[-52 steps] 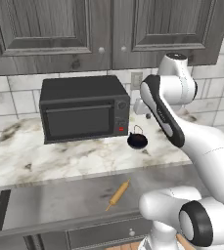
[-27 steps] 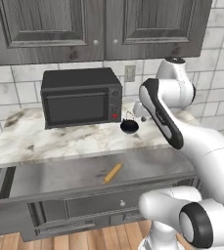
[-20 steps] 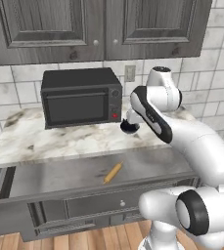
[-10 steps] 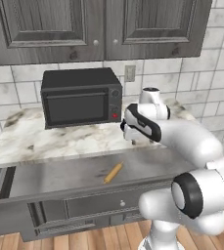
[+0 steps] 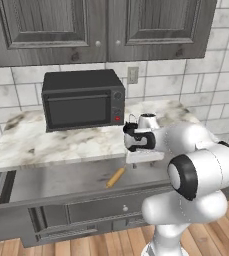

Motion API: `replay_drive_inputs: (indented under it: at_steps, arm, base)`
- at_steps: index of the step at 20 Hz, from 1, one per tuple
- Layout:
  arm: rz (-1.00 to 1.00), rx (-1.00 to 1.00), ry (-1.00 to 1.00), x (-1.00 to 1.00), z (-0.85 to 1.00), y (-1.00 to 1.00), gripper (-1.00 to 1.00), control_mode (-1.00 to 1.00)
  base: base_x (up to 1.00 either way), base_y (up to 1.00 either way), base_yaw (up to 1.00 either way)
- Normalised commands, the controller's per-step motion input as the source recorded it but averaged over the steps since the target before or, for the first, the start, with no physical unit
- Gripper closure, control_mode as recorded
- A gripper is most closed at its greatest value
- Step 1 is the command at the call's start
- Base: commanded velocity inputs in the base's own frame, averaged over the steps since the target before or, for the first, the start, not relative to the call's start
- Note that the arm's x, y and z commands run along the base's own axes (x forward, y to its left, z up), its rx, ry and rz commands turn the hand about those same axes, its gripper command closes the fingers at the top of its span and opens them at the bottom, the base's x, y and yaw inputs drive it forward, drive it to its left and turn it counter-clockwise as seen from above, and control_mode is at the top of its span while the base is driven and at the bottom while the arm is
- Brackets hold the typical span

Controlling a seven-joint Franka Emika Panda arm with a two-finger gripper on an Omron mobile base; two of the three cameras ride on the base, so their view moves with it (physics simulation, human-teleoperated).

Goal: Pick the rolling pin from the drawer and place it on the counter.

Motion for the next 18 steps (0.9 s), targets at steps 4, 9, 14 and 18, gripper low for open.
replay_drive_inputs:
  at_steps: [4,9,14,18]
  arm:
    - [0.0,-0.02,0.07,0.0,-0.79,0.0,-1.0,-1.0]
    - [0.0,-0.01,0.02,0.0,-0.67,0.0,-1.0,-1.0]
    - [0.0,-0.01,0.0,-0.25,-0.56,0.0,-1.0,-1.0]
    - [0.0,0.0,0.0,-0.86,-0.42,-0.03,-1.0,-1.0]
  base:
    - [0.0,0.0,0.0]
    - [0.0,0.0,0.0]
    - [0.0,0.0,0.0]
    - [0.0,0.0,0.0]
